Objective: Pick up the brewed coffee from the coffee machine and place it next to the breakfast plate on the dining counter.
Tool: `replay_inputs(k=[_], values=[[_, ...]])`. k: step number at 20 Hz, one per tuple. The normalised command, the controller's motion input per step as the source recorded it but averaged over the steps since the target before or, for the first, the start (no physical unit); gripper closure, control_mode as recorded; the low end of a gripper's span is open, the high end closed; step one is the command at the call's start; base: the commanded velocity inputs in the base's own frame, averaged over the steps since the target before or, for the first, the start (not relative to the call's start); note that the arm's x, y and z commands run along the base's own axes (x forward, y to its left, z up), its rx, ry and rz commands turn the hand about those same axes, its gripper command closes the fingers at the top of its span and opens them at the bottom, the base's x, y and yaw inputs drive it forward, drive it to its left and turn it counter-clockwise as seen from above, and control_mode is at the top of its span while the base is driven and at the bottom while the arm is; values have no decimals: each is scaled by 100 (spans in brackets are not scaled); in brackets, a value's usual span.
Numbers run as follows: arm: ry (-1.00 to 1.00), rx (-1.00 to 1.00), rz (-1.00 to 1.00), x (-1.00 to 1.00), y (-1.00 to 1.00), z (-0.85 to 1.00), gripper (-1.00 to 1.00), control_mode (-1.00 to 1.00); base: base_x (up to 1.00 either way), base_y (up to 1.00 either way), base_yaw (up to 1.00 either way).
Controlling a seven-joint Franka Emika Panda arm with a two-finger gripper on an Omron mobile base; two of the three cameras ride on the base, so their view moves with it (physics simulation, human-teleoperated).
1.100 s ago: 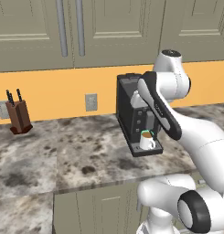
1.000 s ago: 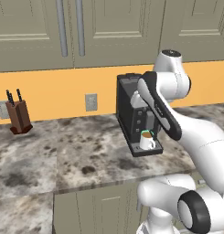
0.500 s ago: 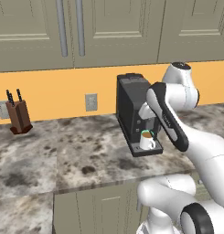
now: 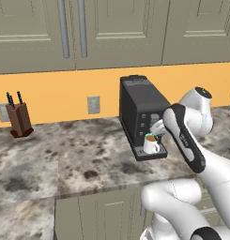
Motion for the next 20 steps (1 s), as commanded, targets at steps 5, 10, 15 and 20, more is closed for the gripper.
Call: replay_inputs(k=[5,10,15,20], values=[[-13,12,23,0,-29,-54,-100,-100,0,0,0],[-15,8,23,1,-24,-51,-100,-100,0,0,0],[-10,2,19,13,-7,-34,-100,-100,0,0,0],[-3,5,16,18,-1,-17,-100,-100,0,0,0]])
